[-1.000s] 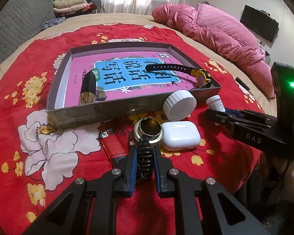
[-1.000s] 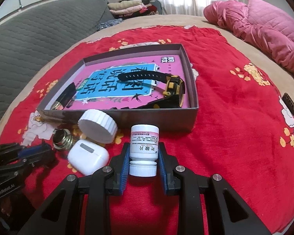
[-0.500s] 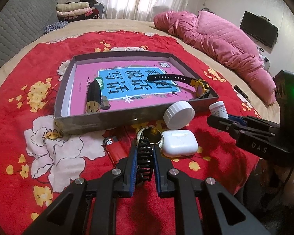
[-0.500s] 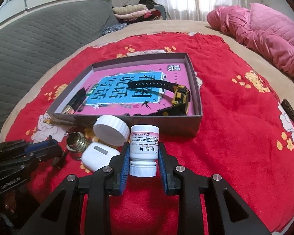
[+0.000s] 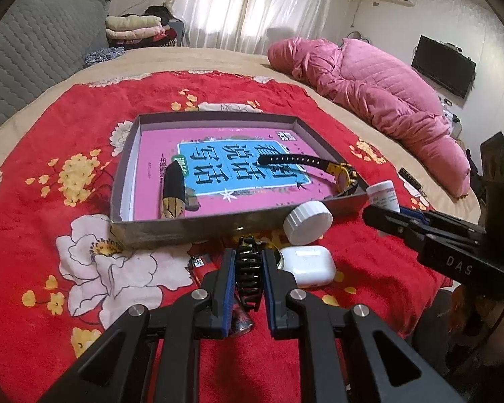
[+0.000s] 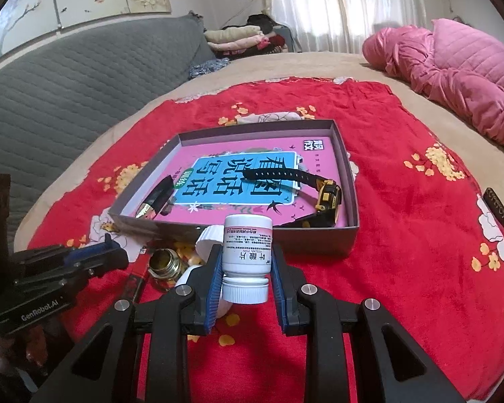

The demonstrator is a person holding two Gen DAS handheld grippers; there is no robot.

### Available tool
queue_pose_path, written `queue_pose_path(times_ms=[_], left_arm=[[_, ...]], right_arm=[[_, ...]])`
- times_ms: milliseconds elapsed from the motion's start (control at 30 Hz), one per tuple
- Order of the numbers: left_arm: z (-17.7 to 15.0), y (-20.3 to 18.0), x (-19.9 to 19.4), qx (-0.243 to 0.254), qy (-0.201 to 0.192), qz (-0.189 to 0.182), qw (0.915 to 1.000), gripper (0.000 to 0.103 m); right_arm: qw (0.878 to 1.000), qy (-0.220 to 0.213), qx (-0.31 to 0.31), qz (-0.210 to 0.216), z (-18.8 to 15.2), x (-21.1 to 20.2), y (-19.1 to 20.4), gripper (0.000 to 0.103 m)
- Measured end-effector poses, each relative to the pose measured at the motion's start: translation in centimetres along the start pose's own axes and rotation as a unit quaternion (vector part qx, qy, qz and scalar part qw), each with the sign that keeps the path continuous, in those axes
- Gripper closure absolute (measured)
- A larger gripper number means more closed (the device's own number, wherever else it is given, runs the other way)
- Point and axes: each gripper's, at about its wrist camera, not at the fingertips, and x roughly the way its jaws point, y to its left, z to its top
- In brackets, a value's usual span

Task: Organize rigid objects
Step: 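Close the right tool on the pill bottle while the left tool closes on the black coiled clip, then lift the pill bottle with the right tool while the left tool carries the clip over the box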

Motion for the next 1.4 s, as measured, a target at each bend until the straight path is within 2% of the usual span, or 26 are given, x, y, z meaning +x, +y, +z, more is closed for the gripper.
queue_pose_path(times_ms=[1000, 1200, 1400], left_arm=[[1.6, 1.5, -0.3, -0.028, -0.045, 0.009, 0.9985, 0.087], [2.9, 1.6, -0.2, -0.042, -0.060, 0.011, 0.9972, 0.087], [3.9, 2.0, 1.0, -0.056, -0.058, 0.018, 0.9966, 0.087]], right_arm=[[0.999, -0.032, -0.010, -0.009, 2.2, 0.1, 0.4, 0.076], [0.999, -0.029, -0.006, -0.016, 2.6, 0.4, 0.2, 0.076], [0.999, -0.028, -0.011, -0.021, 3.2, 0.7, 0.5, 0.076]])
